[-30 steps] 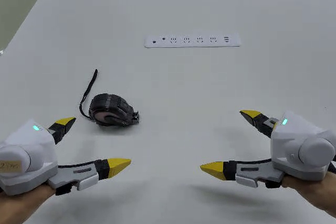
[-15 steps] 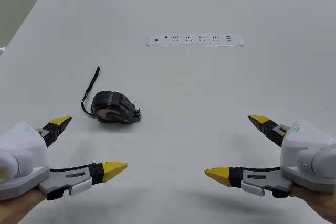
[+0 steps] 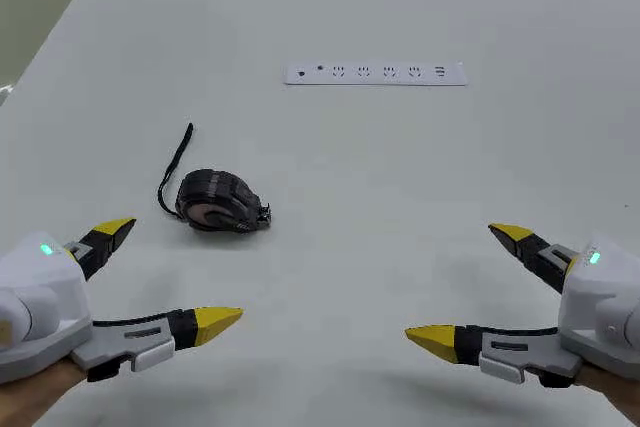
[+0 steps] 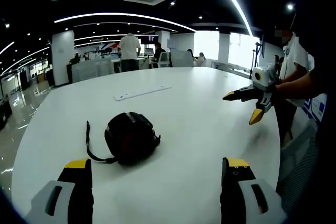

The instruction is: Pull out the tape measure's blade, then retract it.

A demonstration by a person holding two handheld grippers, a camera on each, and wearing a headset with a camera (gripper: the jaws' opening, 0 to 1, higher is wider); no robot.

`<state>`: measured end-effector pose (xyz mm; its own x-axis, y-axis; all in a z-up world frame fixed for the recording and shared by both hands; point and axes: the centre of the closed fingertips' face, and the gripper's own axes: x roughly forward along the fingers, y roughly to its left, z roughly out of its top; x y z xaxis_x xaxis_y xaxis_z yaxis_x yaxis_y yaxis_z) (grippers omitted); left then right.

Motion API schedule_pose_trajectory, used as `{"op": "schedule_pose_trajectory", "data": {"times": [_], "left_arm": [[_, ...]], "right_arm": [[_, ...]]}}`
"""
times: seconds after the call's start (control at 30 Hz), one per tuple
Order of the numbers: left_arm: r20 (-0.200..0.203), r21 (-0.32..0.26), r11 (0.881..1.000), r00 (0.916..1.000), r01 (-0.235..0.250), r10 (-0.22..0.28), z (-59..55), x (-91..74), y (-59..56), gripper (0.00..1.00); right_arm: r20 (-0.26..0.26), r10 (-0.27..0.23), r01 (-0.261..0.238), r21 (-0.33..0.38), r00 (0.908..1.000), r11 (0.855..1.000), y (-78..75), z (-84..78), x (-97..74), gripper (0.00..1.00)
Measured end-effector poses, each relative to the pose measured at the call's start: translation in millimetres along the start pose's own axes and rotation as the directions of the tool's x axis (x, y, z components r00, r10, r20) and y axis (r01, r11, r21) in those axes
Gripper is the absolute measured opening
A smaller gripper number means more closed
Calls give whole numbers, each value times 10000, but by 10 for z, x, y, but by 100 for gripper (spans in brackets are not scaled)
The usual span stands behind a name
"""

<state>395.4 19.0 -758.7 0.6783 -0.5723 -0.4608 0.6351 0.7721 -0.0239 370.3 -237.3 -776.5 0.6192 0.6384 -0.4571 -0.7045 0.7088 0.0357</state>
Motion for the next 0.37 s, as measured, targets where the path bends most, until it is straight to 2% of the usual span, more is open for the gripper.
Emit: {"op": "schedule_pose_trajectory", "data": {"times": [0.37], "left_arm": [[37, 36, 10000, 10000, -33, 33, 8, -8, 15, 100]], "right_arm": [[-8, 51, -51, -31, 10000, 10000, 13, -12, -9, 100]]}}
